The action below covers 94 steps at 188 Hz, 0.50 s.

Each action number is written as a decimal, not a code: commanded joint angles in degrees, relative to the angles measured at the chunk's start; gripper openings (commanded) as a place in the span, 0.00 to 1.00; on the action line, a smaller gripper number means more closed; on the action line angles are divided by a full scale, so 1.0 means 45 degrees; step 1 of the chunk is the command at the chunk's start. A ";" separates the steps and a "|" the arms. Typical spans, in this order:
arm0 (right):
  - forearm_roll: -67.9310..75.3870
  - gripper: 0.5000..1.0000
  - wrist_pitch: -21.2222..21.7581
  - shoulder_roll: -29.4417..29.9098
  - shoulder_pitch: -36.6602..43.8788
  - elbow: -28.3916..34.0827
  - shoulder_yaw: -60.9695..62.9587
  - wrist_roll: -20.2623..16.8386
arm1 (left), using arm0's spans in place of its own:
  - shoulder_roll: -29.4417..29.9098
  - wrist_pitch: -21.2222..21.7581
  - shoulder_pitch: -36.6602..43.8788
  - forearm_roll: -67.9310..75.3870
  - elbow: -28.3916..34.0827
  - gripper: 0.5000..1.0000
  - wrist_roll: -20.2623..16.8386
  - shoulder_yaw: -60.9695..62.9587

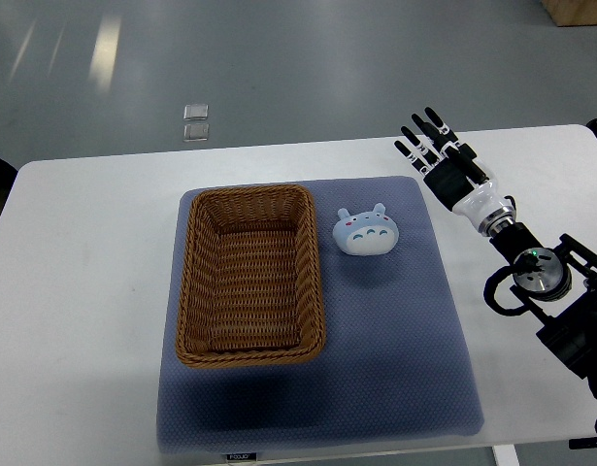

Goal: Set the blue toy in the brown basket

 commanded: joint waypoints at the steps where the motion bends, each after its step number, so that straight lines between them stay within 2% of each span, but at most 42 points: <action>1: 0.0000 0.82 0.0014 0.0001 -0.0002 -0.0001 0.0000 -0.0002 | 0.0000 -0.0001 0.0000 0.0019 -0.0014 1.00 0.0001 0.0020; 60: -0.0195 0.82 0.0053 -0.0019 0.0076 0.0019 -0.0020 -0.0002 | 0.0000 -0.0001 0.0000 0.0019 -0.0014 1.00 0.0001 0.0001; 94: -0.2791 0.82 0.0092 -0.0331 0.0837 0.0077 -0.0429 -0.0061 | 0.0000 -0.0001 0.0000 0.0000 -0.0014 1.00 -0.0019 0.0001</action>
